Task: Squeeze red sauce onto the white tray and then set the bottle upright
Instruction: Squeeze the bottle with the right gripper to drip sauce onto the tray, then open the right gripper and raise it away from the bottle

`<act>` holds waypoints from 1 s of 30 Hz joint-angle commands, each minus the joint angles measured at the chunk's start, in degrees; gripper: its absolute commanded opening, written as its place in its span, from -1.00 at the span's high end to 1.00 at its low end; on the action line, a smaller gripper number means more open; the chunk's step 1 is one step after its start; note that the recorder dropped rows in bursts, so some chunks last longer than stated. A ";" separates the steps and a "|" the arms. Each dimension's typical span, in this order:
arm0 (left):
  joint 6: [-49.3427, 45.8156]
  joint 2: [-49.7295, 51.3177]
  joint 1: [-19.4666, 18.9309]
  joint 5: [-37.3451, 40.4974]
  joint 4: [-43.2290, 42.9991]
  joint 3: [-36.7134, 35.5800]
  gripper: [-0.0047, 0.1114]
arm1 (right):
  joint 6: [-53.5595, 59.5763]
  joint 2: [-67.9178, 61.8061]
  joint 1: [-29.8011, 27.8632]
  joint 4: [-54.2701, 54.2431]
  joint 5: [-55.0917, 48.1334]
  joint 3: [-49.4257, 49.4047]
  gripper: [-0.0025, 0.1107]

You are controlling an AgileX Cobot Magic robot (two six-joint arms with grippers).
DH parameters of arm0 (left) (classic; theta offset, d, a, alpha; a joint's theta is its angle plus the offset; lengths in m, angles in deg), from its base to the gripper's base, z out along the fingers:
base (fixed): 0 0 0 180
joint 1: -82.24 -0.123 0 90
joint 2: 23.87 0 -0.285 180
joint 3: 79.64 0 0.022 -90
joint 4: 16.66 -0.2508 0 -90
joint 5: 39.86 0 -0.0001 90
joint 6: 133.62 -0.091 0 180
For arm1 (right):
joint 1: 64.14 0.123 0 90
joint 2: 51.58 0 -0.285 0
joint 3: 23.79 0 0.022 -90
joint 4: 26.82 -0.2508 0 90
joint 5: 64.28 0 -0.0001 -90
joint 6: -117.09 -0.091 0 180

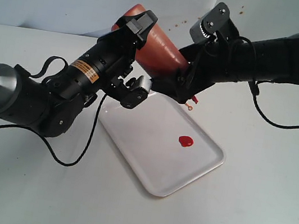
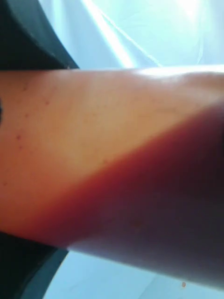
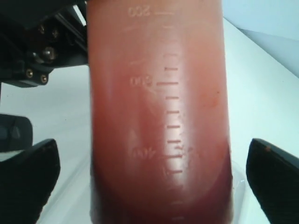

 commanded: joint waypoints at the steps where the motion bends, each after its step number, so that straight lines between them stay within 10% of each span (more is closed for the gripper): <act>1: 1.19 -1.25 0.11 -2.97 1.45 0.08 0.92 | -0.32 0.53 -0.31 0.51 -1.77 0.31 -0.90; 23: 1.19 -1.25 0.11 -2.99 2.77 0.08 0.92 | 1.10 1.01 -0.18 -2.16 -2.94 0.31 -0.78; 26: 1.19 -1.25 0.11 -2.99 2.77 0.08 0.92 | 1.10 0.99 -0.18 -2.04 -2.84 0.31 -0.39; 30: 1.19 -1.25 0.11 -2.99 2.77 0.08 0.92 | 1.44 1.13 -0.30 -1.74 -2.84 0.31 0.86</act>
